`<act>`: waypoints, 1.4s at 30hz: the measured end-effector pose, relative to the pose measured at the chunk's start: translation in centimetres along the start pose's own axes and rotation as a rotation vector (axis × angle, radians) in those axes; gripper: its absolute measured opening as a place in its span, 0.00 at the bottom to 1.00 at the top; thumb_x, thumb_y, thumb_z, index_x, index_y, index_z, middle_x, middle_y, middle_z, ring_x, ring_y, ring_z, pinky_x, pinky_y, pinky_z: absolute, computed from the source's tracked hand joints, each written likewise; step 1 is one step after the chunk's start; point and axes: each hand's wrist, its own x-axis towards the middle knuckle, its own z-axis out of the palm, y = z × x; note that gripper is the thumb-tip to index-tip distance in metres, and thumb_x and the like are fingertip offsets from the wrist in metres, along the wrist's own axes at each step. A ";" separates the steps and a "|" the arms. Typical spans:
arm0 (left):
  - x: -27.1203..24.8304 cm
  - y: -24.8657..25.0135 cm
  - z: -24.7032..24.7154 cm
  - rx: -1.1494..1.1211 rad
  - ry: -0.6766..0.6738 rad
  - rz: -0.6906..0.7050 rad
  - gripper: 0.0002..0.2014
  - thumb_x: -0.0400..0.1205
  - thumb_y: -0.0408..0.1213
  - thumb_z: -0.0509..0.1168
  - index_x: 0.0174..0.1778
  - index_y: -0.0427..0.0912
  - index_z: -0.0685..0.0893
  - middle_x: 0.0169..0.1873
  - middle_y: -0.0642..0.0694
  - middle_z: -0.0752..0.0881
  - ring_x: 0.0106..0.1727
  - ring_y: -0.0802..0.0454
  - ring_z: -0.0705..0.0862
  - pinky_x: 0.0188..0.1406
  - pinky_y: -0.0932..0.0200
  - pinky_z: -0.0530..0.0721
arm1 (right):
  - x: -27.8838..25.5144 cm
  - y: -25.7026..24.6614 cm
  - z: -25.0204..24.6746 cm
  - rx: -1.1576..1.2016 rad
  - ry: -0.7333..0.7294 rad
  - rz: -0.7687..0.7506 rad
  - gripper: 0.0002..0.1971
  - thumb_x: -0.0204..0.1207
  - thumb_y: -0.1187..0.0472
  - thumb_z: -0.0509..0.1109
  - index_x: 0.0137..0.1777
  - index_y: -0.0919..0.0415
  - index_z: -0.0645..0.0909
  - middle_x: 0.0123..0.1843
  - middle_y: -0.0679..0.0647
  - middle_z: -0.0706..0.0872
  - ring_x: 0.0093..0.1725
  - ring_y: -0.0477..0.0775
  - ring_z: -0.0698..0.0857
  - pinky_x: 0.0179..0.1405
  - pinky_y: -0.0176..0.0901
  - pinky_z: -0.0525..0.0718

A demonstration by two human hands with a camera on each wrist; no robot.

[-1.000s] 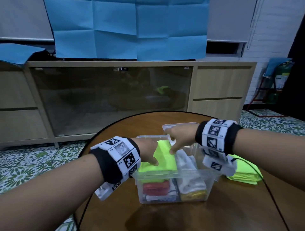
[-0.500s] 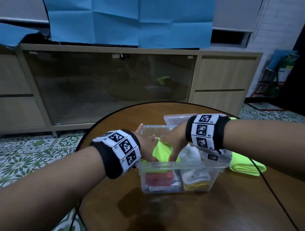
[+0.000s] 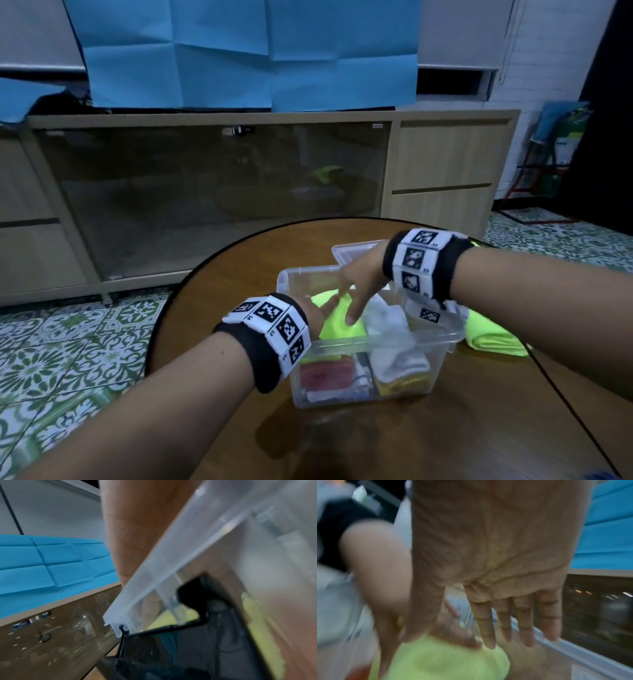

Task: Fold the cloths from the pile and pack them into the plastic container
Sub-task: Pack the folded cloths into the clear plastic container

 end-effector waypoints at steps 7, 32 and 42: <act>-0.7 -0.5 -1.2 -0.125 -0.056 0.076 0.35 0.85 0.56 0.52 0.83 0.55 0.39 0.82 0.35 0.45 0.82 0.40 0.56 0.74 0.50 0.64 | -5.1 11.0 3.0 0.262 0.201 0.355 0.21 0.82 0.50 0.62 0.64 0.67 0.78 0.35 0.53 0.81 0.35 0.52 0.80 0.44 0.41 0.82; -1.4 0.2 -2.5 -0.133 -0.031 0.140 0.29 0.85 0.46 0.59 0.80 0.56 0.55 0.79 0.44 0.62 0.75 0.46 0.70 0.73 0.49 0.70 | -2.7 20.3 20.6 1.430 0.101 0.659 0.46 0.58 0.52 0.85 0.73 0.66 0.68 0.55 0.63 0.82 0.52 0.62 0.82 0.46 0.53 0.79; -3.0 1.6 -5.1 0.010 -0.110 0.062 0.29 0.86 0.42 0.55 0.81 0.63 0.52 0.82 0.45 0.47 0.54 0.46 0.80 0.43 0.58 0.79 | -7.1 20.5 16.0 1.523 0.470 0.507 0.17 0.80 0.62 0.65 0.68 0.62 0.71 0.50 0.63 0.83 0.47 0.63 0.83 0.44 0.50 0.82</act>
